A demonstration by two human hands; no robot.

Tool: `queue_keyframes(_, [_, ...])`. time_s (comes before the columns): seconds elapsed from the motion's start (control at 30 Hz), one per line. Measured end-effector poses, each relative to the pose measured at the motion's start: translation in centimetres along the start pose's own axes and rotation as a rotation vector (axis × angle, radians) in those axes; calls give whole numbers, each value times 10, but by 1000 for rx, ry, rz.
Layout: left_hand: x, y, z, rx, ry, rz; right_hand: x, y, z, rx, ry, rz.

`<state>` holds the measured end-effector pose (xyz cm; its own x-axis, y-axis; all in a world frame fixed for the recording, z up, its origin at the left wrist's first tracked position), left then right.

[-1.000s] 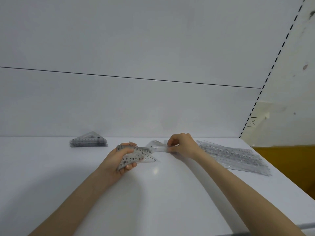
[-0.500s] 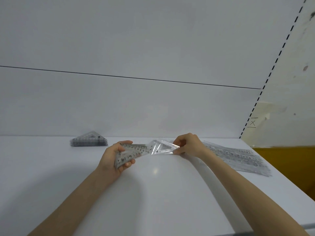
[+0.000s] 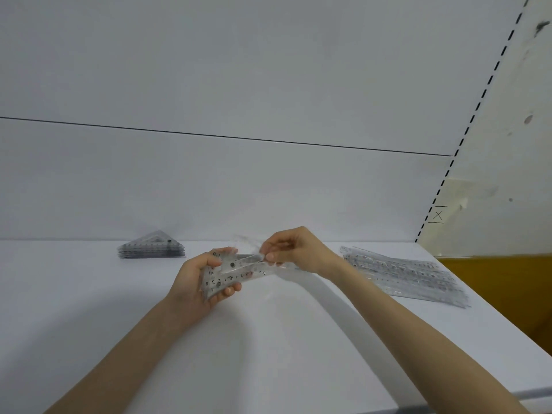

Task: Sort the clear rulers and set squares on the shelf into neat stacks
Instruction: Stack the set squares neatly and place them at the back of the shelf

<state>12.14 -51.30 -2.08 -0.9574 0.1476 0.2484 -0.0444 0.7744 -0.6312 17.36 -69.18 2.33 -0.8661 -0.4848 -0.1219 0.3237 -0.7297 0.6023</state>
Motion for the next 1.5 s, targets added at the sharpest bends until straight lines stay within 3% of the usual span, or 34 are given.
queue_keyframes(0.27, [3, -5, 0, -67, 13, 48, -4, -24, 6, 200, 59, -108])
queue_keyframes(0.53, [-4, -2, 1, -30, 9, 27, 1, -27, 7, 218, 147, -254])
queue_keyframes(0.83, [-10, 4, -1, -5, -65, 0, 9, -16, -19, 92, -14, -323])
queue_keyframes(0.97, [-10, 2, 0, -57, -109, 62, 11, -19, -18, -3, -152, -357])
queue_keyframes(1.07, [-9, 2, 2, -84, -86, 142, 9, -22, -14, 11, -132, -397])
queue_keyframes(1.17, [-10, 2, 3, -64, -76, 167, 7, -23, -11, 87, -90, -373])
queue_keyframes(1.33, [-11, -1, 3, -77, -75, 186, 9, -22, -13, 357, 72, -117])
queue_keyframes(1.5, [-9, -5, 11, -212, -8, 254, 5, -16, 2, 676, 164, -117])
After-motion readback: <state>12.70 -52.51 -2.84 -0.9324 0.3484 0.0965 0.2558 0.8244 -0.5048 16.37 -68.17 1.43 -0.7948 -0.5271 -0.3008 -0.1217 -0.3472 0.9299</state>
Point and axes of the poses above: each hand's wrist, its own x-axis away from the middle knuckle, its own y-axis out of the back of the hand, z = x × y, the point moved 5 cm from there along -x, towards the middle knuckle, and after that the axes turned 10 degrees about x, right-handed, at the moved point
